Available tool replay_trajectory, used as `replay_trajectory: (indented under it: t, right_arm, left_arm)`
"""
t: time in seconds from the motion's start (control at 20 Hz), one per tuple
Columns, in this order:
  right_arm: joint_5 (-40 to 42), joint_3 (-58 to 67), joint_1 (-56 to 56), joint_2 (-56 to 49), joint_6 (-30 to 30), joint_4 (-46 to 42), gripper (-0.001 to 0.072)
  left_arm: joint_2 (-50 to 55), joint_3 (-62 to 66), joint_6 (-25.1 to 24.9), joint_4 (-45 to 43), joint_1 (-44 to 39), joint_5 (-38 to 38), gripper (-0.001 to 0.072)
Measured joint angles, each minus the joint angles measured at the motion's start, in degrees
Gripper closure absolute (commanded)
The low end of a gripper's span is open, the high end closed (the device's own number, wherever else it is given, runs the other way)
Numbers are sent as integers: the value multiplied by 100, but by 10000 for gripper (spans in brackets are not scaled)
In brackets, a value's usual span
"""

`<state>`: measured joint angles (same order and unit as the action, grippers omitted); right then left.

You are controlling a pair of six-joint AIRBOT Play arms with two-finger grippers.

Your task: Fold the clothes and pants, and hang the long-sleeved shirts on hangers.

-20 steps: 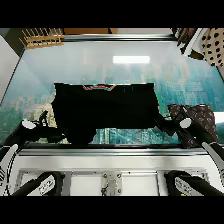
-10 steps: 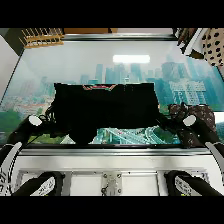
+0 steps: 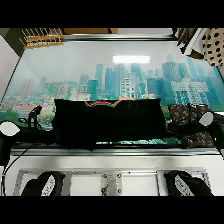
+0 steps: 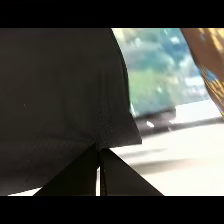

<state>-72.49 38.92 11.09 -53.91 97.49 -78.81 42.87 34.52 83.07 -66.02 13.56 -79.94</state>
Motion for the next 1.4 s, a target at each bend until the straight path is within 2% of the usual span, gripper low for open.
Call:
replay_trajectory:
  t: [0.2, 0.75, 0.8, 0.85, 0.9, 0.95, 1.05, 1.1, 1.15, 1.2, 1.25, 1.35, 1.4]
  right_arm:
    - [-234, 579, -234, -376, 26, -164, 702]
    - [7, 3246, -876, -3008, 197, -96, 688]
    - [131, 3414, -896, -3191, 195, 31, 652]
    - [304, 3528, -905, -3322, 177, 195, 412]
    - [542, 3620, -916, -3425, 114, 396, 105]
    - [778, 3683, -918, -3488, -9, 605, 65]
    - [1137, 3770, -872, -3528, -354, 1001, 65]
    - [1198, 3792, -804, -3515, -584, 1137, 65]
    - [1193, 3777, -715, -3488, -817, 1226, 65]
    - [1132, 3709, -595, -3447, -1069, 1311, 65]
    - [1032, 3589, -455, -3410, -1279, 1368, 66]
    - [872, 3230, -118, -3359, -1622, 1443, 134]
    - [822, 2992, 79, -3342, -1801, 1508, 134]
  left_arm:
    - [262, 243, 24, -107, -372, 122, 699]
    - [3377, 2881, -162, -173, -584, 638, 697]
    - [3628, 3117, -173, -166, -584, 649, 552]
    - [3849, 3335, -173, -164, -584, 662, 252]
    - [4046, 3554, -173, -155, -579, 686, 205]
    - [4227, 3794, -151, -149, -566, 691, 203]
    - [4463, 4227, -81, -146, -531, 691, 209]
    - [4516, 4398, -39, -146, -514, 691, 335]
    - [4527, 4498, -2, -146, -505, 688, 578]
    - [4500, 4548, 2, -144, -505, 688, 699]
    - [4430, 4518, 2, -144, -527, 693, 699]
    - [4210, 4260, 33, -136, -645, 820, 699]
    - [4092, 4074, 44, -131, -737, 911, 699]
